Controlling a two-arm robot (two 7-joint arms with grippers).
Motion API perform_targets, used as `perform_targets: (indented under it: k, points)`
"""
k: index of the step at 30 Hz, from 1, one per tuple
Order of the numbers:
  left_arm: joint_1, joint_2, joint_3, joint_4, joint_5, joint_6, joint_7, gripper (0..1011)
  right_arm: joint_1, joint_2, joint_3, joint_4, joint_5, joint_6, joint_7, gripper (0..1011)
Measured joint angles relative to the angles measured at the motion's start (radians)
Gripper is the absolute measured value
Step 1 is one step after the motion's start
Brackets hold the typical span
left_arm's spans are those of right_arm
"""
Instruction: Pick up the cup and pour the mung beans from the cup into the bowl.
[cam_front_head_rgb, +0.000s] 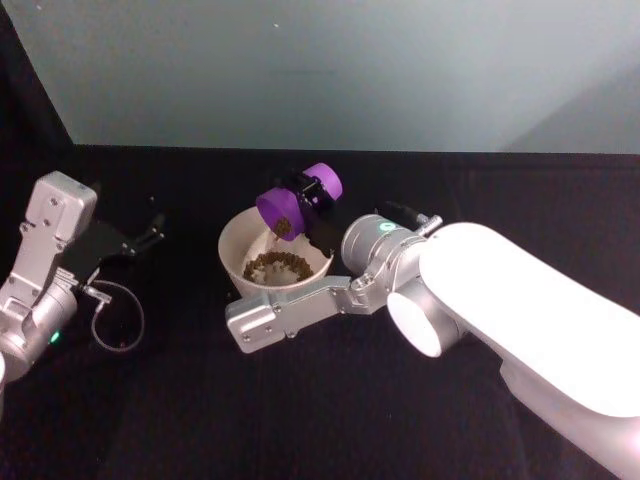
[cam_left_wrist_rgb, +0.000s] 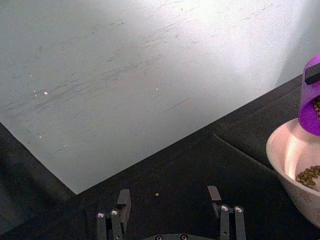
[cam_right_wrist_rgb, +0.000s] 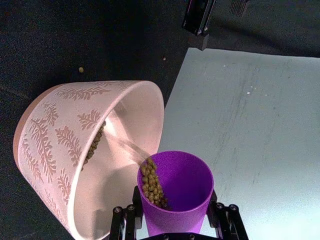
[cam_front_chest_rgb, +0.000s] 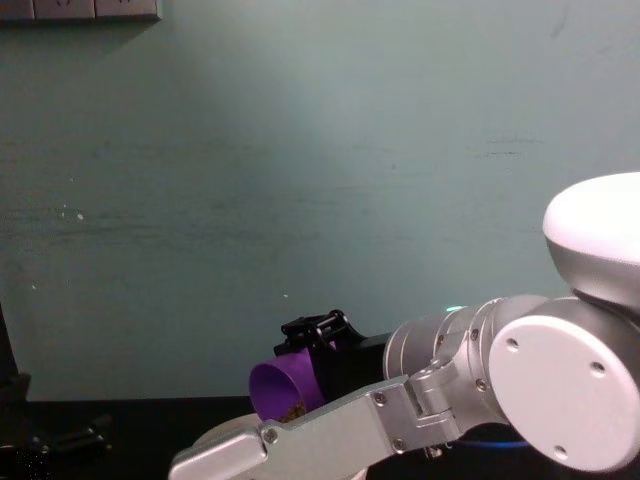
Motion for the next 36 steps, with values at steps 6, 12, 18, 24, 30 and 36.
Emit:
perform_targets:
  k: [6, 12, 18, 24, 30, 36]
  points:
    - [0.0, 0.0, 0.0, 0.0, 0.0, 0.0, 0.0, 1000, -0.001, 0.0, 0.001, 0.0, 0.0, -0.001, 0.0, 724]
    - [0.0, 0.0, 0.0, 0.0, 0.0, 0.0, 0.0, 1000, 0.001, -0.001, -0.002, 0.0, -0.005, -0.001, 0.0, 724]
    - [0.0, 0.0, 0.0, 0.0, 0.0, 0.0, 0.0, 1000, 0.003, 0.0, -0.003, 0.0, -0.006, -0.003, 0.002, 723]
    - [0.0, 0.0, 0.0, 0.0, 0.0, 0.0, 0.0, 1000, 0.006, 0.003, -0.01, -0.002, -0.015, -0.005, 0.006, 724]
    - [0.0, 0.0, 0.0, 0.0, 0.0, 0.0, 0.0, 1000, 0.008, 0.004, -0.014, -0.004, -0.02, -0.005, 0.007, 724]
    - [0.0, 0.0, 0.0, 0.0, 0.0, 0.0, 0.0, 1000, 0.008, 0.003, -0.015, -0.004, -0.023, -0.005, 0.006, 724]
